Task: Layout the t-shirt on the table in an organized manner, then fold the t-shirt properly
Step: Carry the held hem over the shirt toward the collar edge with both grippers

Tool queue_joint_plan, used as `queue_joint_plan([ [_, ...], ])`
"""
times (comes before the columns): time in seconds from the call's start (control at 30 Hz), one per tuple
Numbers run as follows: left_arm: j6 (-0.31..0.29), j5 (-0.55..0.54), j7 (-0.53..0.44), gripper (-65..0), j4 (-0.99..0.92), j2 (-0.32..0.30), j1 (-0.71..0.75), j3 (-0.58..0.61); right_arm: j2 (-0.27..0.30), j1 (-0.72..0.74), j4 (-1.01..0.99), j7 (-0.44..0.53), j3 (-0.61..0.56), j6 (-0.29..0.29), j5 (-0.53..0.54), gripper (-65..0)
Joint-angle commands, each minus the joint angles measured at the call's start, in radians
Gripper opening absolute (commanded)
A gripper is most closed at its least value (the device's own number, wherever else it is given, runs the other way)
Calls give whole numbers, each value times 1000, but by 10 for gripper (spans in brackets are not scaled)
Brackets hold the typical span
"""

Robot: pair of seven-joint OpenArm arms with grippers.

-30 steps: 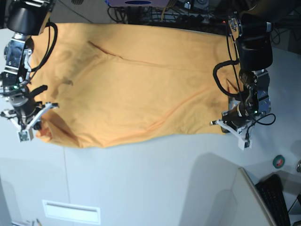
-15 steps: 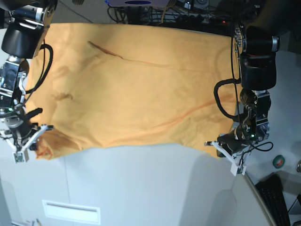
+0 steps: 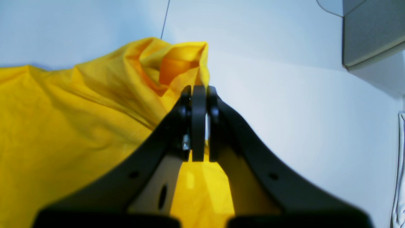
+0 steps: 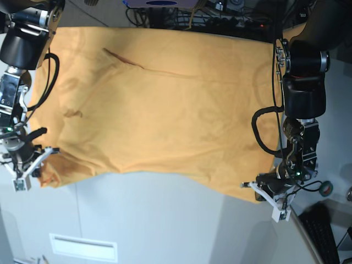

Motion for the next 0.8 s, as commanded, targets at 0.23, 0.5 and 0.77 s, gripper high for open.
queue_joint_plan([
  [0.23,-3,-10,-21,-650,21,-9,-29,16,16,18,23,26,6,-4,8,-650],
  [0.5,-3,-19,-21,-650,165,-43,175,23,37,-52,19,26,8,-4,8,-650],
  [0.77,-3,-21,-14,-650,372,-73,371,-26,60,-72,27,24,62,-4,10,-650],
])
